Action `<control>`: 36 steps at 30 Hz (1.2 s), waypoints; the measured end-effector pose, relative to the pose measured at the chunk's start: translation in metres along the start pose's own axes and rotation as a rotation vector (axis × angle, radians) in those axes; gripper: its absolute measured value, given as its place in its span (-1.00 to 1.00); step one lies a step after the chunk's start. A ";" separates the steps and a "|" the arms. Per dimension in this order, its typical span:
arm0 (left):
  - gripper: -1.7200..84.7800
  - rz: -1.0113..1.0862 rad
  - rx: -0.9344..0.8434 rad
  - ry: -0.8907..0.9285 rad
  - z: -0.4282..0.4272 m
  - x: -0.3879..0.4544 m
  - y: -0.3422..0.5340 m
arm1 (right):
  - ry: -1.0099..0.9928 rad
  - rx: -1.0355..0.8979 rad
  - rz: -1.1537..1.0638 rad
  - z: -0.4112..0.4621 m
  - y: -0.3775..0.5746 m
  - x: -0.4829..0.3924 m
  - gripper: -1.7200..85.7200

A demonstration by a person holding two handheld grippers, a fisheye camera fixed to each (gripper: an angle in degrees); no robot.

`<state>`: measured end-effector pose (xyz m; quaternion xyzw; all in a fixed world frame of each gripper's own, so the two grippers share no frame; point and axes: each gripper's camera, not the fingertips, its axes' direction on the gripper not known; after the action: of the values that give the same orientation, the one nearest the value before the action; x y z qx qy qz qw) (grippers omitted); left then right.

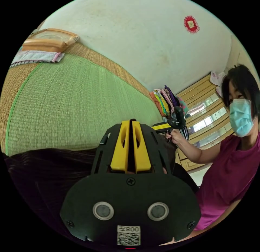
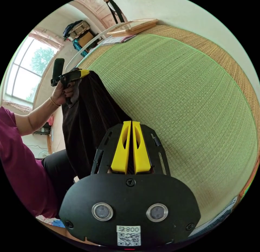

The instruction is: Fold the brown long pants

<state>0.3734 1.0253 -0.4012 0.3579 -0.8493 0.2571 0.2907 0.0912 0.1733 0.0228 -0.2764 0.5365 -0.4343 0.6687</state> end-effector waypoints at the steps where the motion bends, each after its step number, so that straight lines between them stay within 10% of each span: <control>1: -0.94 -0.011 -0.027 -0.036 0.005 -0.007 -0.001 | -0.007 -0.005 0.014 0.002 -0.001 0.002 -0.95; 17: -0.96 -0.106 0.074 -0.270 -0.158 0.042 0.081 | -0.148 0.216 -0.039 -0.034 -0.061 -0.114 -0.96; 23: -0.96 -0.257 0.041 -0.689 -0.250 0.041 0.131 | 0.092 0.126 -0.044 0.019 -0.095 -0.168 -0.96; 36: -0.96 -0.316 0.038 -0.671 -0.334 0.049 0.125 | 0.384 0.050 -0.081 0.004 -0.128 -0.219 -0.96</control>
<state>0.3541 1.2942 -0.1634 0.5543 -0.8266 0.0934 0.0256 0.0480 0.3049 0.2349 -0.1931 0.6316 -0.5188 0.5428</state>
